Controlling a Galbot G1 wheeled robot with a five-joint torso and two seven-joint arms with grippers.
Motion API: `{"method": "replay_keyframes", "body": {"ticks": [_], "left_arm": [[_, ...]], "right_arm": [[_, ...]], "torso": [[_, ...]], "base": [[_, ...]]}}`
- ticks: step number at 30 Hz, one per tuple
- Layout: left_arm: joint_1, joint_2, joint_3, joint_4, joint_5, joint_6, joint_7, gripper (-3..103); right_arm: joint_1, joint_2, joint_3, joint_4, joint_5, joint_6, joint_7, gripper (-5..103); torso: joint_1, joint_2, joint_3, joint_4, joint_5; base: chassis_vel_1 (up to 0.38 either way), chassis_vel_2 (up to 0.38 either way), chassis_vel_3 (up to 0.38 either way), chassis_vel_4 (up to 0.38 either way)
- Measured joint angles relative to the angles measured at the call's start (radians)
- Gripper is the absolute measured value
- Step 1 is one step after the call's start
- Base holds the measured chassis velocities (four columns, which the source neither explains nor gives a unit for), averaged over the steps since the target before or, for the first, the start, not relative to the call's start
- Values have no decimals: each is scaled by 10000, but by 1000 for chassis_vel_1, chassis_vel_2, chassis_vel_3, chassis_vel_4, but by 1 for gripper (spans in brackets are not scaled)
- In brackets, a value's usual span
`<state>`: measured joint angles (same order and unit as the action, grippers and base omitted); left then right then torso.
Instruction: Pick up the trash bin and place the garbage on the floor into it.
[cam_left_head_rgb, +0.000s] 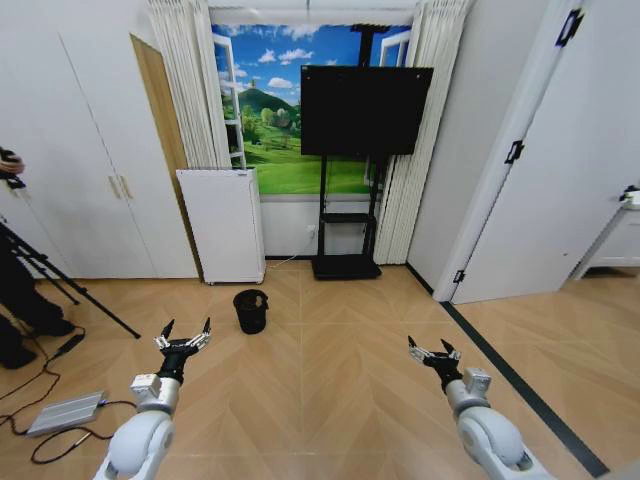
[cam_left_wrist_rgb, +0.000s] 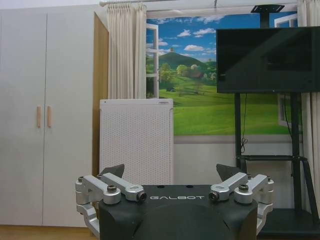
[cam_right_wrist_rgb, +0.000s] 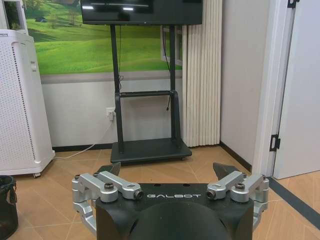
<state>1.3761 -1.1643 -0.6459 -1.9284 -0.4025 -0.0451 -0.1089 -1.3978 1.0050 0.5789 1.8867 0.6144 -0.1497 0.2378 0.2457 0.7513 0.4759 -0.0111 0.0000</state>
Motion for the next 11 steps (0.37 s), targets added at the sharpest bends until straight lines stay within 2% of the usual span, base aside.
{"method": "replay_keyframes", "body": {"ticks": [11], "left_arm": [[-3, 0, 0, 0, 0, -1, 0, 100]], "right_arm": [[1, 0, 0, 0, 0, 0, 0, 100]], "torso": [[8, -3, 3, 1, 0]], "base": [[-18, 19, 13, -21]]}}
